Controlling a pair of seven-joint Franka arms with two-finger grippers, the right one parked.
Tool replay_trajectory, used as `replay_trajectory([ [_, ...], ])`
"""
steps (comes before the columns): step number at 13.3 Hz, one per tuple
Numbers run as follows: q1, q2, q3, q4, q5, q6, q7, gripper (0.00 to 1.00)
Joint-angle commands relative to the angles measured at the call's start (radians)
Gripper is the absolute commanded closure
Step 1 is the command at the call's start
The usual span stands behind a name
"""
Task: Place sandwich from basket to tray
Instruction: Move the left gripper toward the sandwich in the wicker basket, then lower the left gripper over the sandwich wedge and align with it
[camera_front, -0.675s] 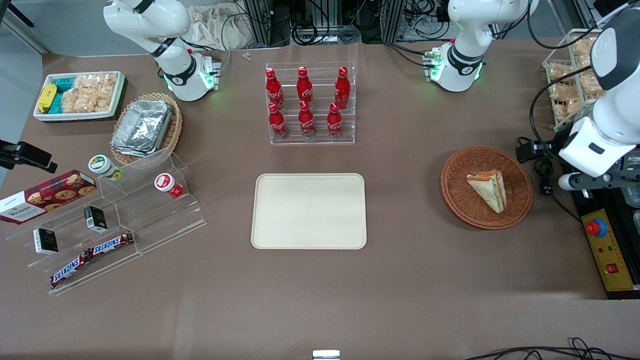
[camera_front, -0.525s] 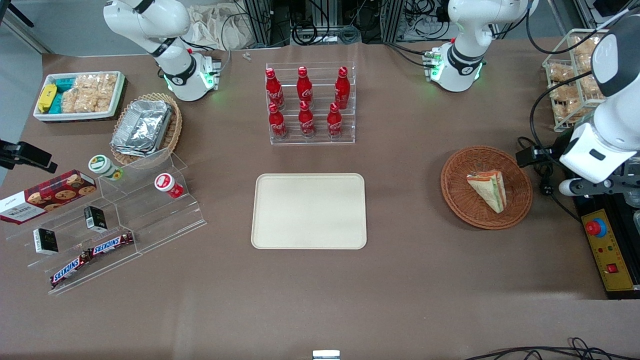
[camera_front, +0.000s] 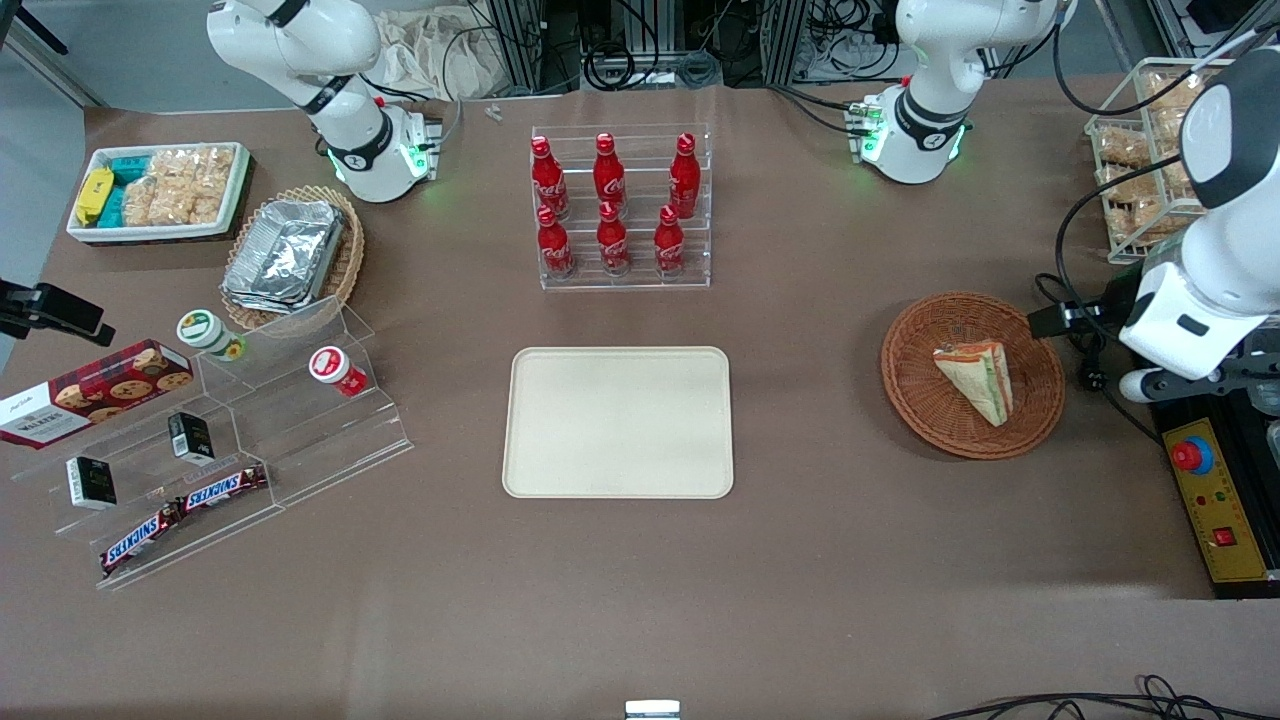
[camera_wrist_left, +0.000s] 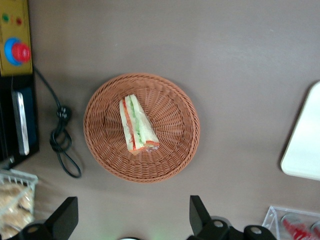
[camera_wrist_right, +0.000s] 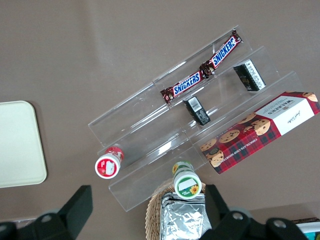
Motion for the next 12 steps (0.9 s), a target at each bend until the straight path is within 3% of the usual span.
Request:
replay_trajectory([
  [1, 0.013, -0.065, -0.001, -0.176, 0.014, 0.133, -0.08, 0.0],
  [3, 0.034, -0.134, -0.001, -0.376, 0.012, 0.329, -0.153, 0.0],
  [6, 0.036, -0.128, 0.001, -0.53, 0.014, 0.518, -0.273, 0.0],
  [12, 0.074, -0.064, 0.002, -0.635, 0.014, 0.644, -0.429, 0.0],
])
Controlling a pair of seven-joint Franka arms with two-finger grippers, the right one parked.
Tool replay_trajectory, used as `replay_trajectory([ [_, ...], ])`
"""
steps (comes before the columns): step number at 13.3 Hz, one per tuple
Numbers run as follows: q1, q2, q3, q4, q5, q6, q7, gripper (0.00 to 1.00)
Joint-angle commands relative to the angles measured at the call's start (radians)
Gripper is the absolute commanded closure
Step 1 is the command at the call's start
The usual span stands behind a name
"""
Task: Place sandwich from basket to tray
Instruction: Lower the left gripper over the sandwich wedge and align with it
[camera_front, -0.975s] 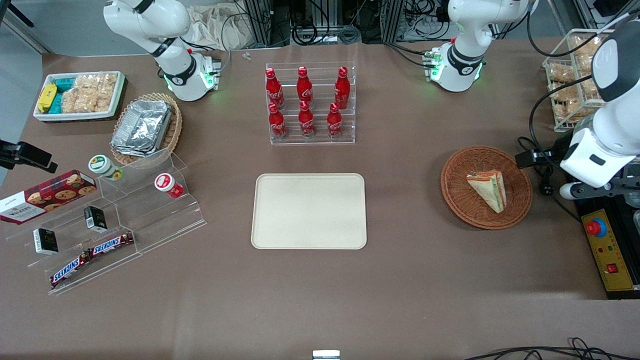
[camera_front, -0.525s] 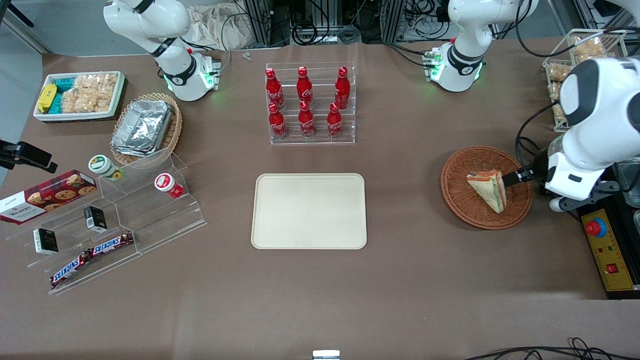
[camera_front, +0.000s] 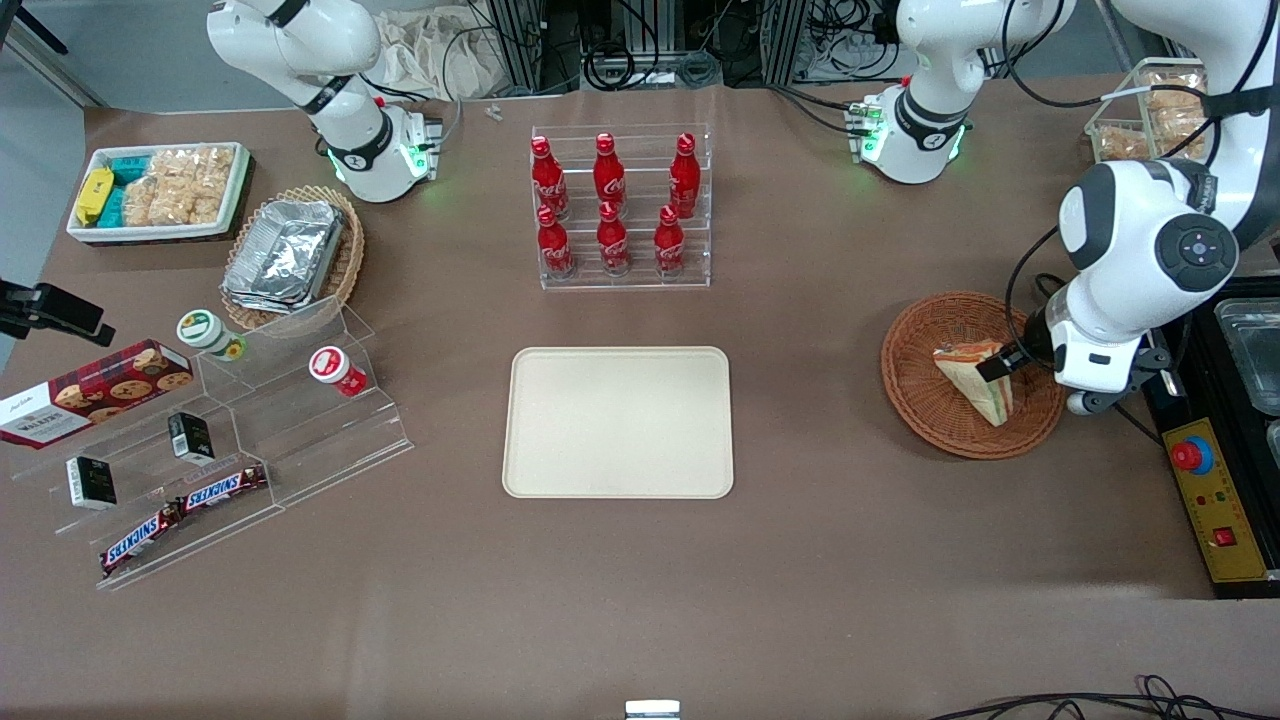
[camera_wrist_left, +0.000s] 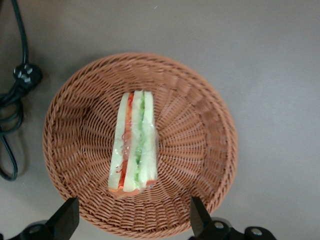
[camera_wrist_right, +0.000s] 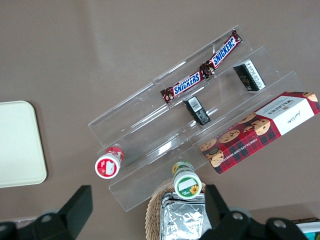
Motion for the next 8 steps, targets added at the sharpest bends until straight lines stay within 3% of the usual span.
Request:
replay_trajectory([
  [1, 0.007, 0.029, -0.005, -0.022, 0.012, 0.064, -0.128, 0.0],
  [6, 0.009, 0.082, -0.005, -0.026, 0.014, 0.088, -0.148, 0.0],
  [8, 0.009, 0.086, -0.005, -0.039, 0.064, 0.088, -0.15, 0.0],
])
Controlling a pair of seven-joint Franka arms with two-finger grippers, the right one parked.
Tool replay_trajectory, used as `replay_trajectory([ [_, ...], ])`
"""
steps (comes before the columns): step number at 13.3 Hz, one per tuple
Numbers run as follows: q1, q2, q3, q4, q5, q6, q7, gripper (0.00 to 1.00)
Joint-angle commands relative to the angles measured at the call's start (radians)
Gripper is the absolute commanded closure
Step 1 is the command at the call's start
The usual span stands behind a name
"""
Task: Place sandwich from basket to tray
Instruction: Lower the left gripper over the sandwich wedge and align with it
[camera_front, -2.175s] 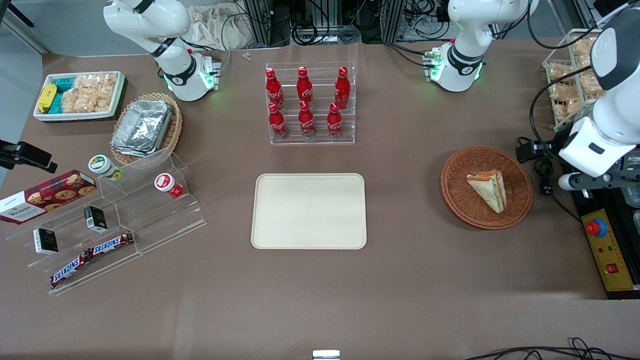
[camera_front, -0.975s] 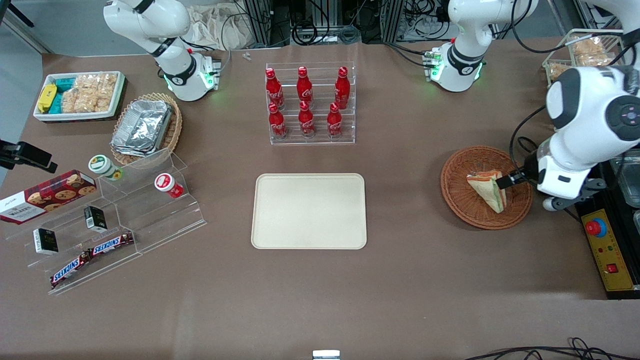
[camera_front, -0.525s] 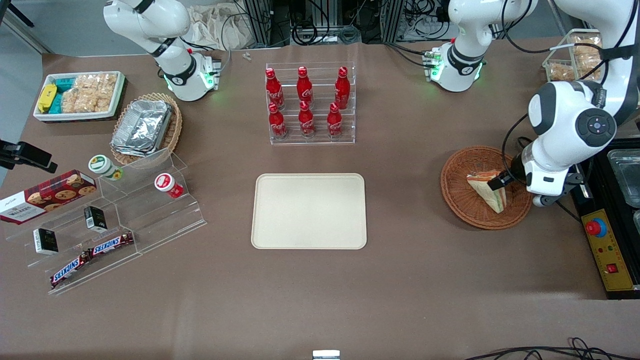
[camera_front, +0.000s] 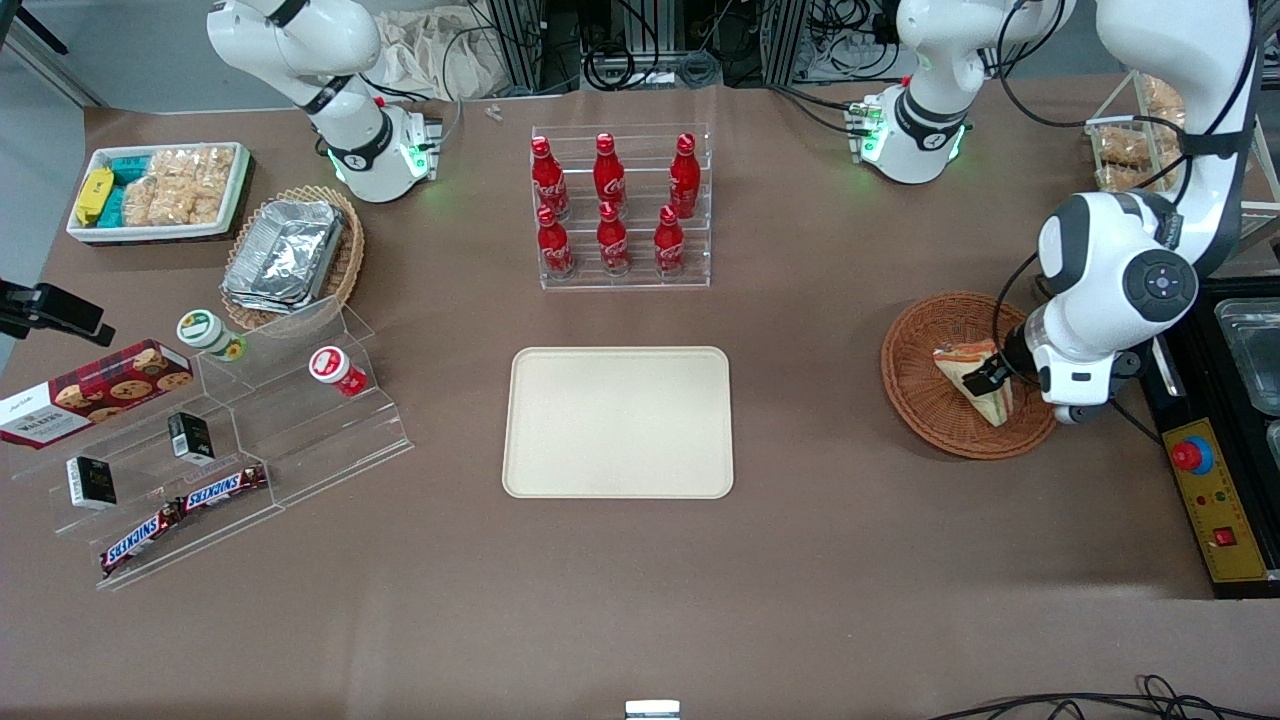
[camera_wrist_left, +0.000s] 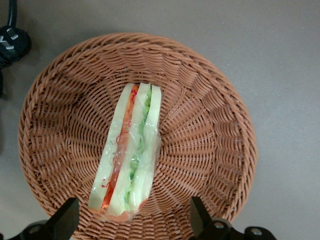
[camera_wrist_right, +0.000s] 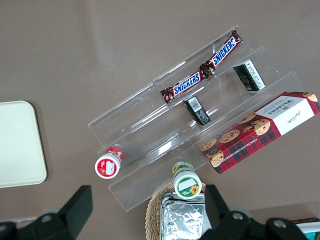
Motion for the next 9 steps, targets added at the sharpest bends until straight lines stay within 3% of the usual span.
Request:
replay_trajectory([
  [1, 0.005, 0.0, -0.005, -0.037, 0.071, 0.016, -0.025, 0.0],
  [7, 0.025, 0.038, -0.005, -0.04, 0.105, 0.036, -0.033, 0.0],
  [9, 0.022, 0.073, -0.009, -0.039, 0.107, 0.092, -0.136, 0.02],
])
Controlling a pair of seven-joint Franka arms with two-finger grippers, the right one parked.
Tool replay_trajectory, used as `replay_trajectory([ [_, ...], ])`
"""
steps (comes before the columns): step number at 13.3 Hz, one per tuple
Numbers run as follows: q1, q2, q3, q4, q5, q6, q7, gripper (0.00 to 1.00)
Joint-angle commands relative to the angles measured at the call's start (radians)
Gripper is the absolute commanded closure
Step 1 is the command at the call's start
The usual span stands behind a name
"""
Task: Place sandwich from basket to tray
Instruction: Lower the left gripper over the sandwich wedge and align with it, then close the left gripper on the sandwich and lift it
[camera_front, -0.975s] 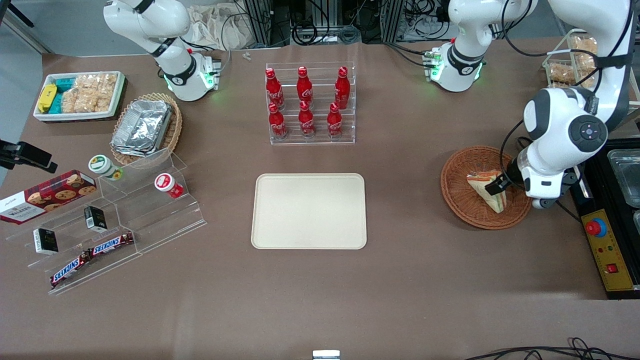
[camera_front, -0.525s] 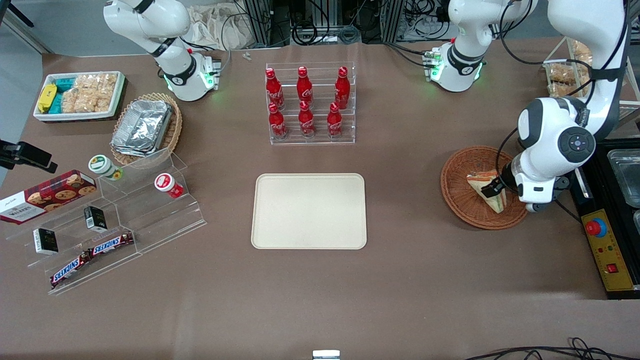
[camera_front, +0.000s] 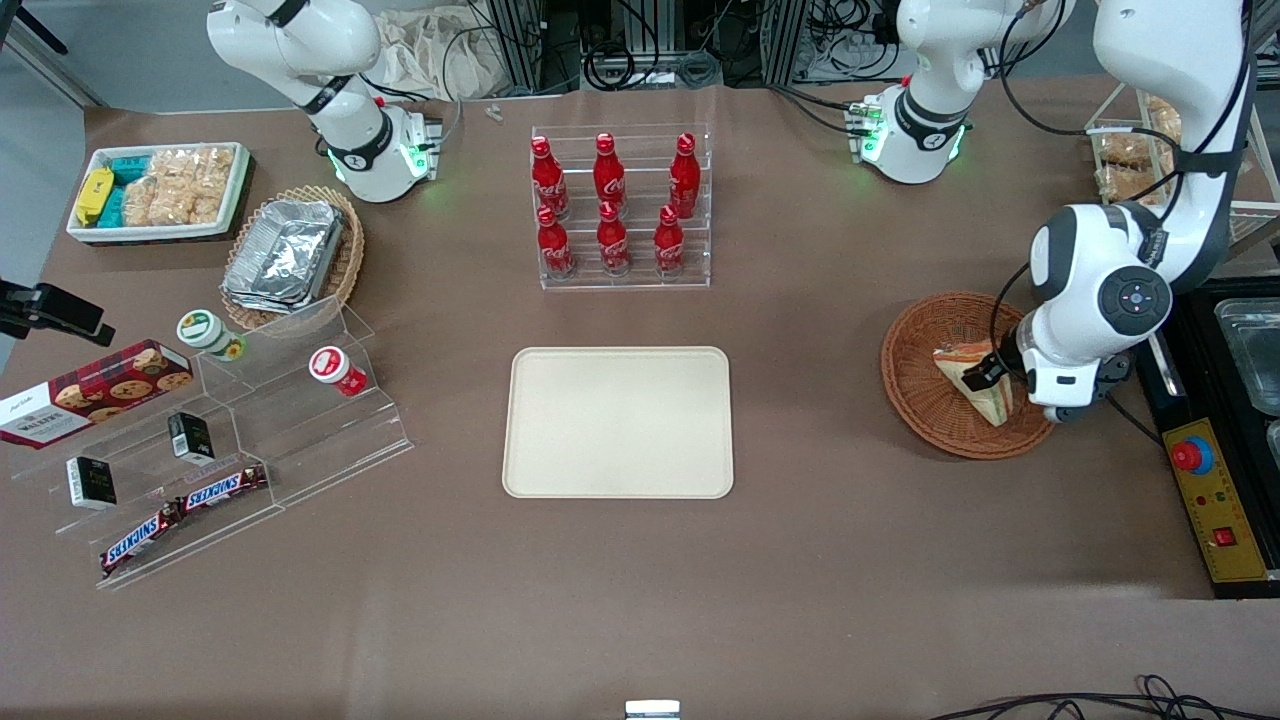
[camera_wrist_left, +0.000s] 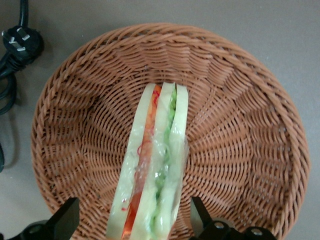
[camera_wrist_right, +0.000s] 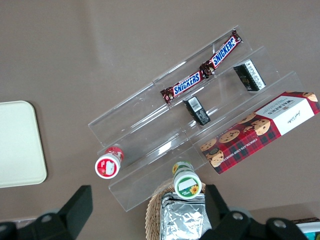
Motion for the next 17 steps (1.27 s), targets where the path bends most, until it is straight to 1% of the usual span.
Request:
replay_trajectory([
  [1, 0.005, 0.032, -0.011, -0.011, 0.039, 0.078, -0.124, 0.09],
  [2, 0.005, 0.035, -0.01, -0.012, 0.065, 0.08, -0.13, 0.19],
  [3, 0.005, 0.037, -0.01, -0.012, 0.075, 0.08, -0.132, 0.28],
  [7, 0.0, 0.037, -0.014, -0.014, 0.078, 0.08, -0.137, 0.71],
  [8, 0.0, 0.032, -0.016, -0.017, 0.078, 0.075, -0.135, 0.87],
  [9, 0.0, 0.025, -0.016, -0.014, 0.078, 0.067, -0.134, 1.0],
  [11, 0.003, 0.006, -0.048, 0.019, 0.076, 0.005, -0.132, 1.0],
  [12, 0.003, -0.006, -0.068, 0.061, 0.075, -0.05, -0.13, 1.0],
  [15, 0.008, 0.008, -0.161, 0.332, 0.056, -0.358, -0.095, 1.0],
  [16, 0.01, 0.015, -0.201, 0.422, 0.052, -0.437, -0.083, 1.0],
  [17, 0.01, 0.024, -0.239, 0.514, 0.014, -0.487, -0.077, 1.0],
])
